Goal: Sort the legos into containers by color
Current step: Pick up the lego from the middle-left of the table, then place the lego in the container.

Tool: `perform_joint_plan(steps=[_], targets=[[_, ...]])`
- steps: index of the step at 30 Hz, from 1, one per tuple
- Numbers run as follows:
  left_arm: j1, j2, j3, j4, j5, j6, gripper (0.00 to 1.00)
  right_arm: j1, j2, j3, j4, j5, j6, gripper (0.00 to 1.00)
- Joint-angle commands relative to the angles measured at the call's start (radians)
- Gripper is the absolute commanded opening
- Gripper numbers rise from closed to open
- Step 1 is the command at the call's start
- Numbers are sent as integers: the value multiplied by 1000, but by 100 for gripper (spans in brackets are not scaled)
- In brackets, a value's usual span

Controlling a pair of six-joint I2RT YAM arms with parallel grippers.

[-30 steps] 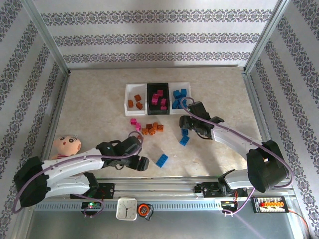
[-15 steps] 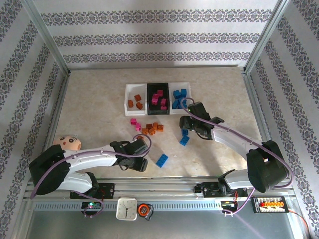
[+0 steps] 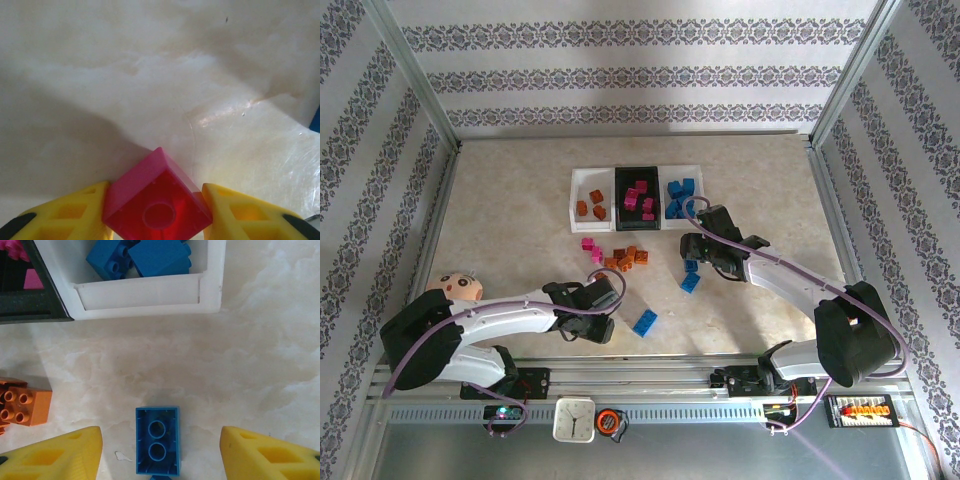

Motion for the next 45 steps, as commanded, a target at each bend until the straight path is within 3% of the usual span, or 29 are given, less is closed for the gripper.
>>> perform_joint_plan(steps=[1, 5, 9, 13, 19, 28, 31, 37, 45], targets=[[-5, -38, 59, 19, -72, 36, 40, -9, -32, -20, 5, 29, 4, 64], [65, -77, 134, -1, -81, 95, 38, -16, -46, -28, 5, 26, 8, 64], [193, -39, 261, 51, -55, 191, 38, -20, -59, -37, 8, 20, 13, 64], [287, 131, 466, 97, -36, 283, 37, -20, -61, -44, 5, 15, 14, 64], [387, 434, 750, 131, 12, 312, 35, -21, -77, -59, -2, 10, 15, 64], [433, 706, 1042, 85, -11, 307, 38, -21, -101, -80, -12, 14, 11, 64], [442, 739, 1079, 88, -5, 291, 44, -21, -110, -91, -8, 11, 12, 64], [443, 710, 1096, 107, 34, 267, 72, -21, -110, -91, -8, -6, 2, 66], [443, 406, 813, 311, 124, 185, 92, -21, -23, -38, 6, -14, 19, 66]])
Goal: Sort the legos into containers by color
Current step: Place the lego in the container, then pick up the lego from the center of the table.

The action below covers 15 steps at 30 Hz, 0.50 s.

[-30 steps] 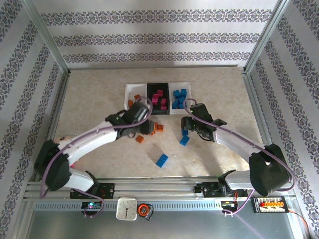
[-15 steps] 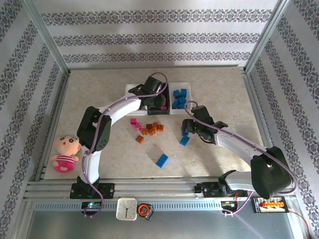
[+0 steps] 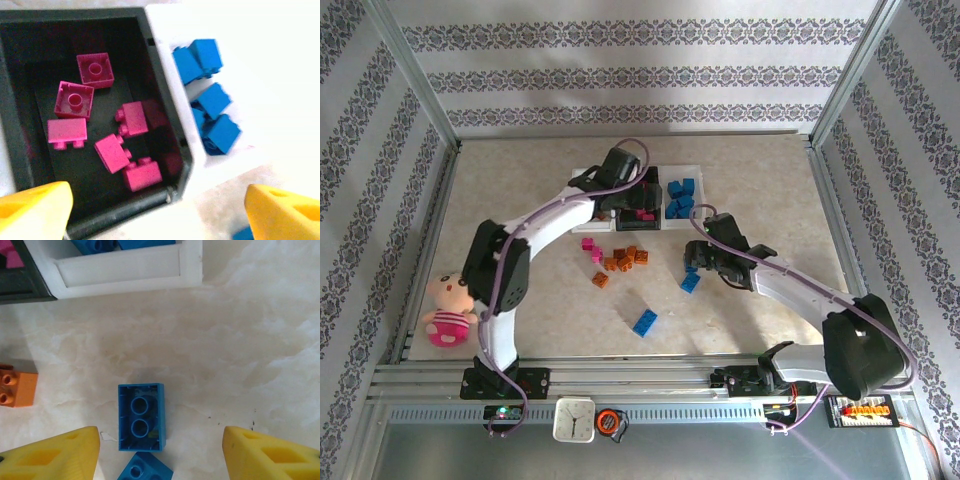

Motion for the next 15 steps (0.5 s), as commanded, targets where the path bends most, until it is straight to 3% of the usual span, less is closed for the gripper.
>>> perform_joint_plan(steps=[1, 3, 7, 15], targets=[[14, -185, -146, 161, 52, -58, 95, -8, 61, 51, 4, -2, 17, 66], [15, -289, -271, 232, 57, -75, 100, -9, 108, 76, 5, -1, 17, 66], [17, -477, -496, 303, 34, -98, 100, -10, 205, 117, 13, 8, 16, 64], [24, -765, -770, 281, -69, -131, 100, 13, 313, 150, 11, 1, 7, 61]])
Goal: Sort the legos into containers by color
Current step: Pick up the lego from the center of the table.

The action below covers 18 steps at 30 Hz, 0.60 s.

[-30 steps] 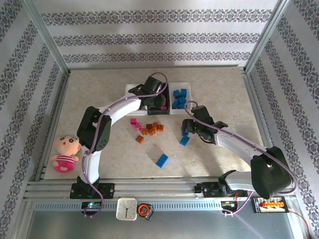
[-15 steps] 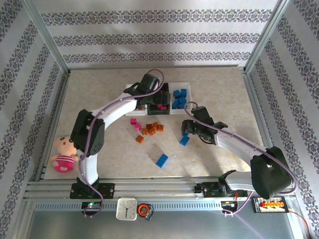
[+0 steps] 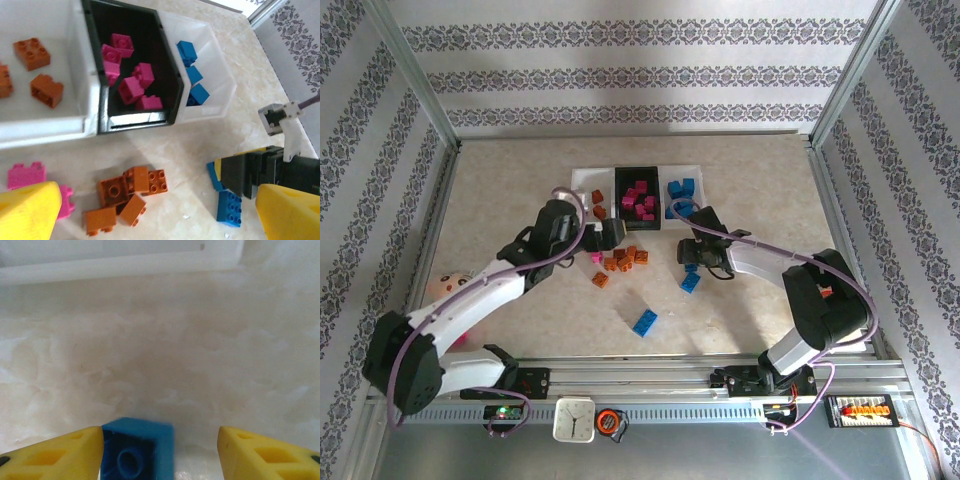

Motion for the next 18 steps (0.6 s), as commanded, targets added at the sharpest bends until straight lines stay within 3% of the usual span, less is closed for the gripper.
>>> perform_joint_plan(steps=[1, 6, 11, 18], targets=[[20, -93, -66, 24, -58, -29, 100, 13, 39, 25, -7, 3, 3, 59], [25, -198, -172, 19, -119, -60, 100, 16, 68, 34, -6, -12, 3, 48], [29, -253, -237, 32, -113, -74, 100, 16, 74, 45, -7, -44, 8, 34], [29, -309, -297, 29, -109, -74, 100, 16, -48, 75, -18, -74, -3, 17]])
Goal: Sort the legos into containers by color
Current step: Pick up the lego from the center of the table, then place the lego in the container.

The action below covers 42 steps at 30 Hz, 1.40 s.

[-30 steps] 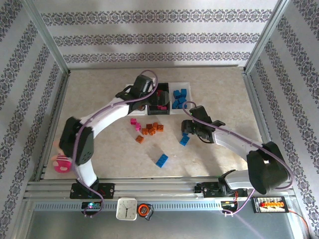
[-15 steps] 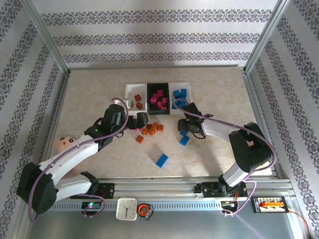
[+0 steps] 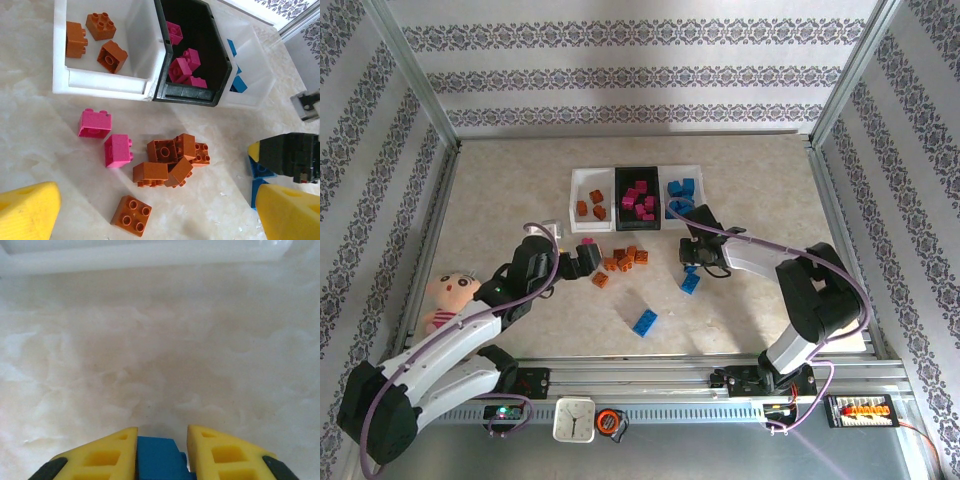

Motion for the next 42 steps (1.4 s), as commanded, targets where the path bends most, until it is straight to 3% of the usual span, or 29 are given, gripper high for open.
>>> perform_joint_plan(steps=[1, 6, 16, 21, 23, 26, 28, 32, 37, 42], targets=[[16, -32, -28, 20, -12, -18, 100, 10, -86, 63, -16, -29, -9, 17], [17, -50, -65, 23, 12, -28, 100, -8, -86, 196, -48, -29, -43, 15], [16, -55, -91, 7, 58, -44, 100, -76, 230, 569, -104, 68, -115, 17], [18, -51, -95, -3, 68, -35, 100, -95, 351, 699, -154, 90, -119, 22], [18, -44, -88, -12, 68, -23, 100, -96, 378, 728, -167, 94, -115, 32], [18, -21, -68, -31, 68, 4, 100, -96, 388, 747, -181, 94, -114, 51], [18, 7, -49, -41, 70, 22, 100, -97, 371, 742, -179, 89, -110, 58], [17, 110, 3, -64, 97, 73, 100, -94, 306, 676, -151, 54, -95, 60], [5, 379, 151, -175, 173, 162, 82, -82, 223, 567, -109, 27, -81, 60], [-81, 540, 233, -230, 55, 202, 79, -76, 160, 490, -86, 17, -76, 60]])
